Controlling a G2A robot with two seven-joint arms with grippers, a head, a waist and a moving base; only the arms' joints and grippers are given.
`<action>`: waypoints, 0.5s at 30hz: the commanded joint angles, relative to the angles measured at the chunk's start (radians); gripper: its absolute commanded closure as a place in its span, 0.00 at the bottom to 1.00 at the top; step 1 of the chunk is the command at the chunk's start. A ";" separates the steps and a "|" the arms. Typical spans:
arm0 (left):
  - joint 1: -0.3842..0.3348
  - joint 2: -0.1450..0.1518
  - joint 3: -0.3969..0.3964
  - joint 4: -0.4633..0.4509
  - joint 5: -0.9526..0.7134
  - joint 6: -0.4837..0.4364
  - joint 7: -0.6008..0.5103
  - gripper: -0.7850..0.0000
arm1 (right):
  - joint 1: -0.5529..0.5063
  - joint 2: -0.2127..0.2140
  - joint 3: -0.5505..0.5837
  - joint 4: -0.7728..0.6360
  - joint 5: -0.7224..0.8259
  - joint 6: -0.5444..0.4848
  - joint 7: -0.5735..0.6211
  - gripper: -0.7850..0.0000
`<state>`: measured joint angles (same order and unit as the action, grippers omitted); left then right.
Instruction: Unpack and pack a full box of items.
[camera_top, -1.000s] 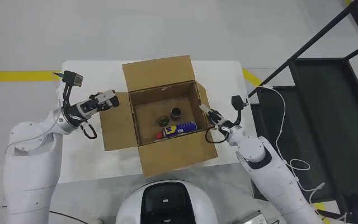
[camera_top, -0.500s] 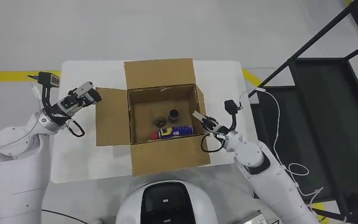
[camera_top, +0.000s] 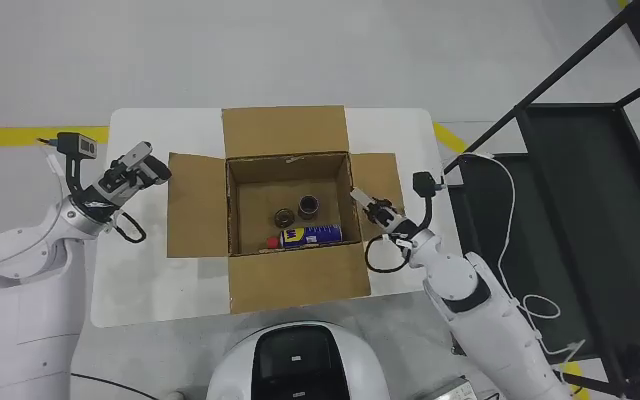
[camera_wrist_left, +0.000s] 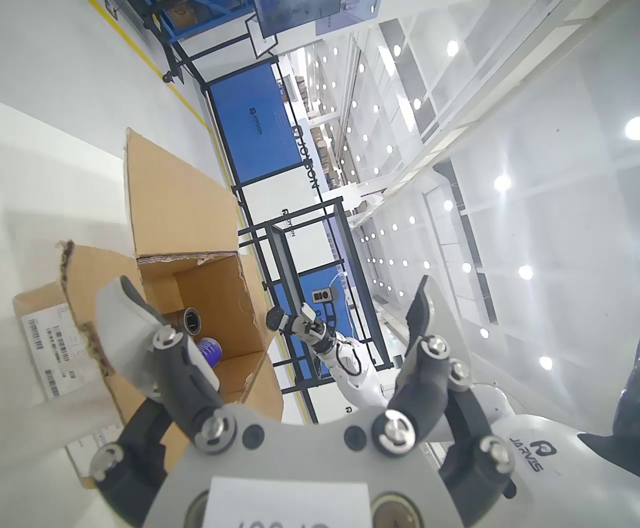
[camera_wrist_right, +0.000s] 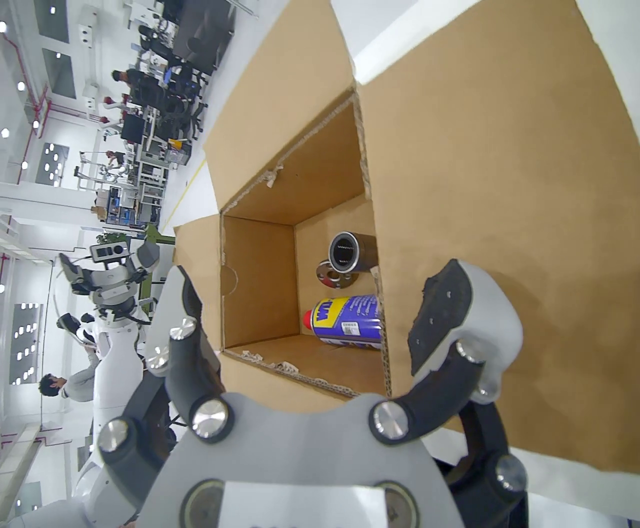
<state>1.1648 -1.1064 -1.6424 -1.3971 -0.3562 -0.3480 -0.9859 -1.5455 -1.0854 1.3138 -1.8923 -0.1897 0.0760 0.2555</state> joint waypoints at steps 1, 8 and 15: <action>-0.002 0.001 -0.001 0.024 -0.013 -0.012 0.008 0.00 | -0.001 0.000 -0.009 -0.026 -0.042 -0.024 -0.003 0.00; -0.003 0.004 -0.019 0.081 -0.046 -0.064 0.051 0.00 | 0.092 -0.008 -0.141 -0.039 -0.315 -0.011 0.062 0.00; 0.007 0.006 -0.033 0.088 -0.089 -0.107 0.079 0.00 | 0.185 -0.033 -0.267 0.007 -0.441 0.056 0.078 0.00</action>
